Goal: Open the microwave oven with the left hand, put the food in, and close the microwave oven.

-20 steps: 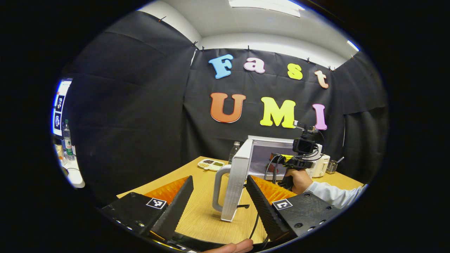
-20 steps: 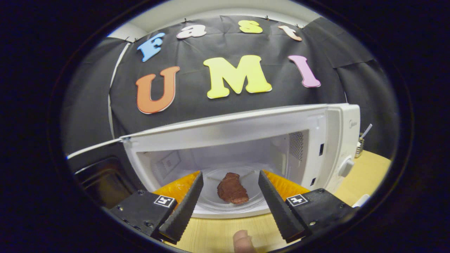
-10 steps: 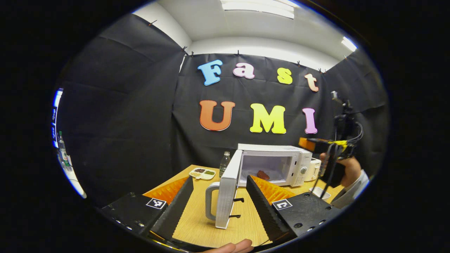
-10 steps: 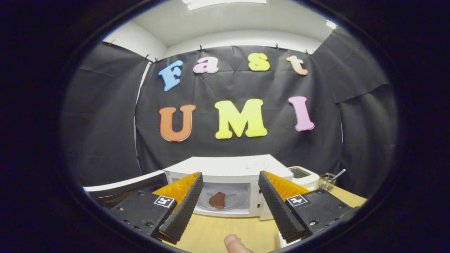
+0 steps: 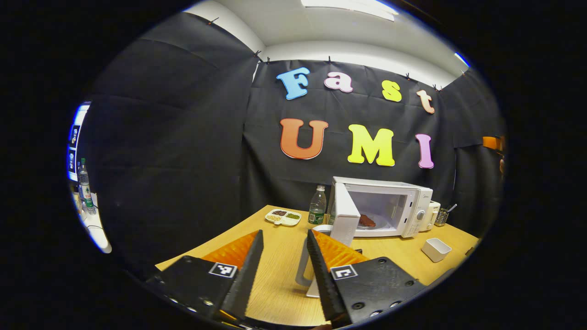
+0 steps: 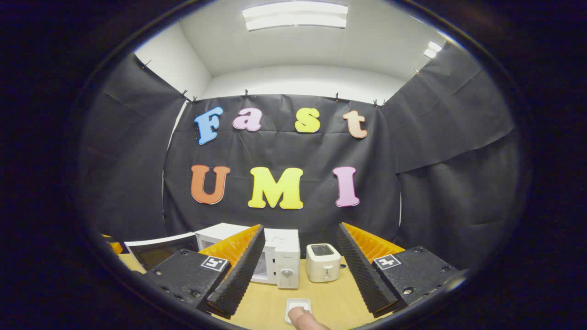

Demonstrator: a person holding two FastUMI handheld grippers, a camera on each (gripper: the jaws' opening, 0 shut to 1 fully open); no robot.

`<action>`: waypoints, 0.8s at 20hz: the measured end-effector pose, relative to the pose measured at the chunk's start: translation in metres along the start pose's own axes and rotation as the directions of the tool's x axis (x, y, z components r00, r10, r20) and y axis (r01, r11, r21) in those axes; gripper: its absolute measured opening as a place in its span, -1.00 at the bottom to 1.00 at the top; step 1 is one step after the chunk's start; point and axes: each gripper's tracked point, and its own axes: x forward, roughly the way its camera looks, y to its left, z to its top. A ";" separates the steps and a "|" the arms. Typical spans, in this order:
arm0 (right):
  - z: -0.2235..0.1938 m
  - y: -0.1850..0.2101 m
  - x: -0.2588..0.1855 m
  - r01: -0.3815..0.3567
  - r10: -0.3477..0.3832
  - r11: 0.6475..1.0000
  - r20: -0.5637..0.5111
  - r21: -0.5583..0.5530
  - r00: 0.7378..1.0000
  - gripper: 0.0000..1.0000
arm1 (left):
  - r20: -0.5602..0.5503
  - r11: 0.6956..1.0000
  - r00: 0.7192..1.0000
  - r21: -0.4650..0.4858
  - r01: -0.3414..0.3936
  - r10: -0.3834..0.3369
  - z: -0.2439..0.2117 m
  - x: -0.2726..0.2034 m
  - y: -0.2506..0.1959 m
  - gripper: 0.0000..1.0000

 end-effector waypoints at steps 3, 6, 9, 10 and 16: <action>0.011 -0.027 -0.029 0.008 -0.008 1.000 0.019 0.002 1.000 0.80 | -0.004 0.999 1.000 0.038 -0.004 0.004 -0.002 0.021 0.009 -0.17; 0.023 -0.047 -0.051 0.015 -0.015 1.000 0.044 0.008 0.999 0.80 | -0.058 0.999 0.997 0.029 -0.045 0.047 -0.017 0.032 0.023 -1.00; 0.028 -0.056 -0.061 0.014 -0.014 1.000 0.064 0.008 0.998 1.00 | -0.086 0.997 0.996 0.078 -0.024 0.031 -0.028 0.044 0.018 -1.00; 0.026 -0.056 -0.062 0.010 -0.010 1.000 0.062 0.005 0.998 1.00 | -0.094 0.995 0.995 0.095 -0.017 0.026 -0.032 0.051 0.015 -1.00; 0.016 -0.047 -0.065 -0.032 0.032 0.999 0.031 -0.006 0.999 1.00 | -0.136 0.997 0.991 0.074 0.025 -0.015 -0.049 0.072 -0.003 -1.00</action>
